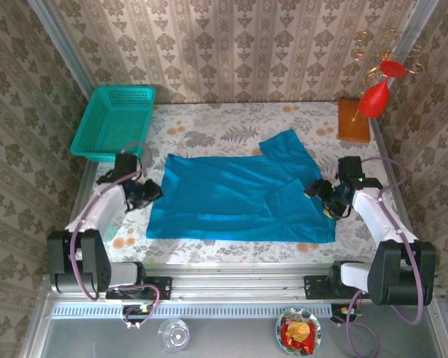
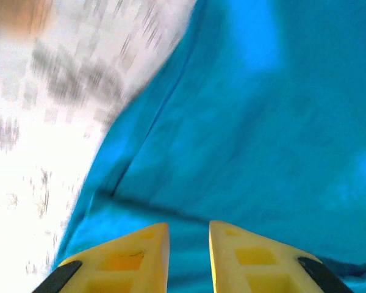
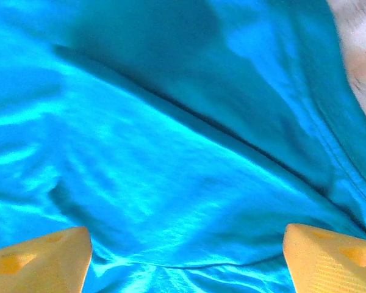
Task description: Fold the inside-out t-shirt
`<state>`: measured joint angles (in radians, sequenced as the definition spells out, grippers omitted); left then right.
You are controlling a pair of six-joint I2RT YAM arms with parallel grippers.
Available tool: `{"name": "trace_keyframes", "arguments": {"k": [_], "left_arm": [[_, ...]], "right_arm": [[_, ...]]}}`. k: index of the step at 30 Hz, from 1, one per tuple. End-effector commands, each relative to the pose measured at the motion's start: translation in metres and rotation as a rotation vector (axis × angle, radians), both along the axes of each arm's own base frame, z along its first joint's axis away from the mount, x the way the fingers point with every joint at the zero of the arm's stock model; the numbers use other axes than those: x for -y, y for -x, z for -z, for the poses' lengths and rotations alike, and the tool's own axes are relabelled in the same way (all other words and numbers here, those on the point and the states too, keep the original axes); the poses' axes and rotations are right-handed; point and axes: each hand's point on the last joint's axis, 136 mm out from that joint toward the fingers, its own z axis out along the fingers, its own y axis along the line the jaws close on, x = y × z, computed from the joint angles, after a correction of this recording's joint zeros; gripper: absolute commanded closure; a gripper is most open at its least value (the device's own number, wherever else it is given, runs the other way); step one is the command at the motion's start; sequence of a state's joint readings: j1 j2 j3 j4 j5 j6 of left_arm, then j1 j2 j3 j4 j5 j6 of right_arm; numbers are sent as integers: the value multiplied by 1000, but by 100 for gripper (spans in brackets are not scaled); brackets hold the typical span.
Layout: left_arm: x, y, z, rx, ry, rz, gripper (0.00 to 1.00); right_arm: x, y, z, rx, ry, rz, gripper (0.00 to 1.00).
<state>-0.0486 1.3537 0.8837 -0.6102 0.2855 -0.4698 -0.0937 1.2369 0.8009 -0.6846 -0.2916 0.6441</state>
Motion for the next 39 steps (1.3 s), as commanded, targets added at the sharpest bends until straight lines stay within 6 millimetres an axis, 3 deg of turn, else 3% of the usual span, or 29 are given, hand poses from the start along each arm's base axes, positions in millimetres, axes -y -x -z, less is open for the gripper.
{"name": "trace_keyframes", "arguments": {"k": [1,4,8,12,15,22,27,39], "left_arm": [[3,-19,-8,-8,-57,182,75],[8,-44,-20,20,-91,296,74],[17,-75,-24,55,-105,409,72],[15,-98,-17,20,-240,542,72],[13,-114,-7,-20,-361,633,70],[12,-151,20,-128,-593,807,68],[12,-174,27,-124,-677,852,68],[24,-194,50,-132,-638,894,70]], "right_arm": [[-7,-22,-18,66,5,-140,21],[-7,-50,-30,122,42,-226,25],[-5,-86,-25,118,91,-313,33],[-1,-113,-16,86,118,-344,43],[0,-125,-9,67,117,-348,46],[0,-137,4,31,97,-336,46],[2,-135,5,20,108,-329,46],[0,-140,7,31,91,-317,46]]}}
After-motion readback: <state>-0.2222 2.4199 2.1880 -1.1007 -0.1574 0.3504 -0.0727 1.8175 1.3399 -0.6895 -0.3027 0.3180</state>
